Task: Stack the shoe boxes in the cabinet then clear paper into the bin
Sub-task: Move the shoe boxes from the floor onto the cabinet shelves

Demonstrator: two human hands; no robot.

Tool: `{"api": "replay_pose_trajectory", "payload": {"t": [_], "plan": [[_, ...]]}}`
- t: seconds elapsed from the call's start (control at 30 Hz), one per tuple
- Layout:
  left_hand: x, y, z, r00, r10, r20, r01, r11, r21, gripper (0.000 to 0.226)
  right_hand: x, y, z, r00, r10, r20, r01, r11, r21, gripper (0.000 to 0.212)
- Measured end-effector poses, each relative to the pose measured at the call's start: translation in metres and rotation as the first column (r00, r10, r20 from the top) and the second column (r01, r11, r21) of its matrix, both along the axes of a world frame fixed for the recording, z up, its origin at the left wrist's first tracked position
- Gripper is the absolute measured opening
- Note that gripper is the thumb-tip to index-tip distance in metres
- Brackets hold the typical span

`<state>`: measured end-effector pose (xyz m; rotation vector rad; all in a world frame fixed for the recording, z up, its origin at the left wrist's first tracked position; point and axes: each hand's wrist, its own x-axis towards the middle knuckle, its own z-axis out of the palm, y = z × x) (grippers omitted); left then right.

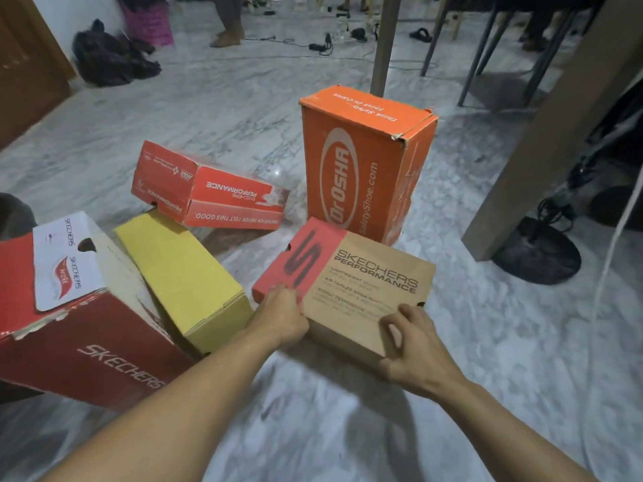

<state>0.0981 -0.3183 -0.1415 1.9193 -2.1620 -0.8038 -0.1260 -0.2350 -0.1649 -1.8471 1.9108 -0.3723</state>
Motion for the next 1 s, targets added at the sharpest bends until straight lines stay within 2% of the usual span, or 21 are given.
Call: {"api": "replay_pose_trajectory", "payload": {"t": [0.1,0.2,0.3,0.37,0.43,0.5,0.6,0.7,0.77,0.83,0.97,1.0], "plan": [[-0.004,-0.019,0.006,0.999,0.032,0.036,-0.033,0.999,0.034,0.018,0.006,-0.020,0.009,0.998,0.009,0.057,-0.007,0.999,-0.045,0.044],[-0.005,-0.044,0.010,0.996,0.081,0.048,-0.084,0.994,0.068,0.027,0.004,-0.058,0.030,0.983,-0.165,0.073,0.175,0.971,-0.162,0.043],[-0.012,-0.074,0.021,0.994,0.102,-0.047,-0.100,0.994,0.055,0.043,-0.006,-0.104,0.065,0.961,-0.262,0.090,0.276,0.878,-0.392,0.045],[-0.021,-0.098,0.033,0.983,0.113,-0.141,-0.112,0.994,0.015,0.058,-0.012,-0.135,0.091,0.955,-0.283,0.094,0.287,0.785,-0.549,0.050],[-0.032,-0.121,0.048,0.964,0.120,-0.239,-0.128,0.992,-0.018,0.059,-0.020,-0.165,0.114,0.957,-0.280,0.079,0.265,0.725,-0.636,0.062],[-0.045,-0.144,0.065,0.938,0.129,-0.322,-0.148,0.988,-0.035,0.057,-0.027,-0.192,0.133,0.962,-0.268,0.048,0.236,0.732,-0.639,0.073],[-0.062,-0.186,0.087,0.886,0.180,-0.427,-0.218,0.975,-0.041,0.059,-0.036,-0.224,0.153,0.973,-0.220,-0.072,0.147,0.826,-0.544,0.077],[-0.073,-0.217,0.102,0.840,0.222,-0.495,-0.282,0.958,-0.049,0.054,-0.043,-0.241,0.162,0.967,-0.136,-0.215,0.031,0.900,-0.434,0.065],[-0.081,-0.231,0.107,0.796,0.237,-0.557,-0.297,0.955,-0.019,0.045,-0.048,-0.242,0.161,0.963,-0.123,-0.241,0.002,0.895,-0.447,0.055],[-0.087,-0.240,0.112,0.765,0.233,-0.600,-0.303,0.953,-0.017,0.043,-0.054,-0.238,0.160,0.961,-0.151,-0.231,0.018,0.869,-0.494,0.050],[-0.097,-0.246,0.120,0.735,0.253,-0.630,-0.362,0.931,-0.049,0.058,-0.070,-0.221,0.156,0.944,-0.274,-0.185,0.145,0.846,-0.513,0.051],[-0.101,-0.247,0.122,0.731,0.246,-0.637,-0.365,0.929,-0.060,0.055,-0.076,-0.216,0.156,0.940,-0.300,-0.165,0.176,0.837,-0.518,0.049]]}}
